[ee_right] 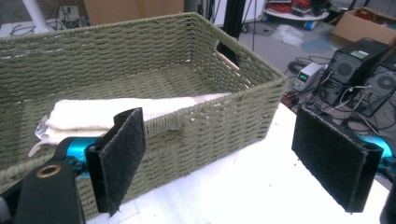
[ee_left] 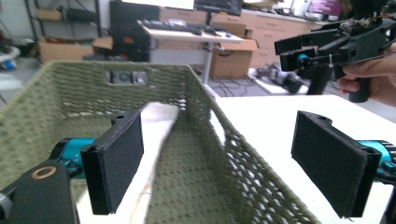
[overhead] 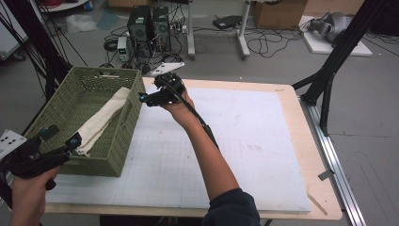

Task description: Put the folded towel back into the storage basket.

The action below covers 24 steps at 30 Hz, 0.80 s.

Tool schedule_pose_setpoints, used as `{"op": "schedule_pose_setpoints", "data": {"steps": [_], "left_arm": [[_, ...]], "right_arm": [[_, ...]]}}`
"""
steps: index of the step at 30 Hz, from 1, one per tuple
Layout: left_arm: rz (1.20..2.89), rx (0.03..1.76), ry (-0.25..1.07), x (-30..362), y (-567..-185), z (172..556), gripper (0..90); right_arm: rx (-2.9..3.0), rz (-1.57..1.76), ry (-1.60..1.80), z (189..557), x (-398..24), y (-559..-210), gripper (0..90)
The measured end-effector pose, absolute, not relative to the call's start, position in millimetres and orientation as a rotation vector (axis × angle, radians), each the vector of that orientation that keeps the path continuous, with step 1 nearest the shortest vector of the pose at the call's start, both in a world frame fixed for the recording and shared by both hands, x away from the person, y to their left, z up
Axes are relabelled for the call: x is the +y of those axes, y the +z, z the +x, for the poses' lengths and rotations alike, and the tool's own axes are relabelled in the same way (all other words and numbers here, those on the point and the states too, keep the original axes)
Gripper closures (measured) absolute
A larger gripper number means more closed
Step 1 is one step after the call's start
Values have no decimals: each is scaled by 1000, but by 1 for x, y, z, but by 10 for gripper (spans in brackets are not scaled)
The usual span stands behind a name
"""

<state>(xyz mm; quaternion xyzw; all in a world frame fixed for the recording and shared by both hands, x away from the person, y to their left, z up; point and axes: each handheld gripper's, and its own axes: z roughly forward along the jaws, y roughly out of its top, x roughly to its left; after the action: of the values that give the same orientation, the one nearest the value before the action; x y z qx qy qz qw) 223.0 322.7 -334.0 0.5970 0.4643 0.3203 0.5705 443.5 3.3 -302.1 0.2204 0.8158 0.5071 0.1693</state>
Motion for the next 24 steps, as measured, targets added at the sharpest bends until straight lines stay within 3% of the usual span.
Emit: {"op": "schedule_pose_setpoints", "data": {"steps": [24], "left_arm": [[1473,962,623,277,-332,241,174]], "right_arm": [[2281,691,1371,408,-79,-316,162]]}}
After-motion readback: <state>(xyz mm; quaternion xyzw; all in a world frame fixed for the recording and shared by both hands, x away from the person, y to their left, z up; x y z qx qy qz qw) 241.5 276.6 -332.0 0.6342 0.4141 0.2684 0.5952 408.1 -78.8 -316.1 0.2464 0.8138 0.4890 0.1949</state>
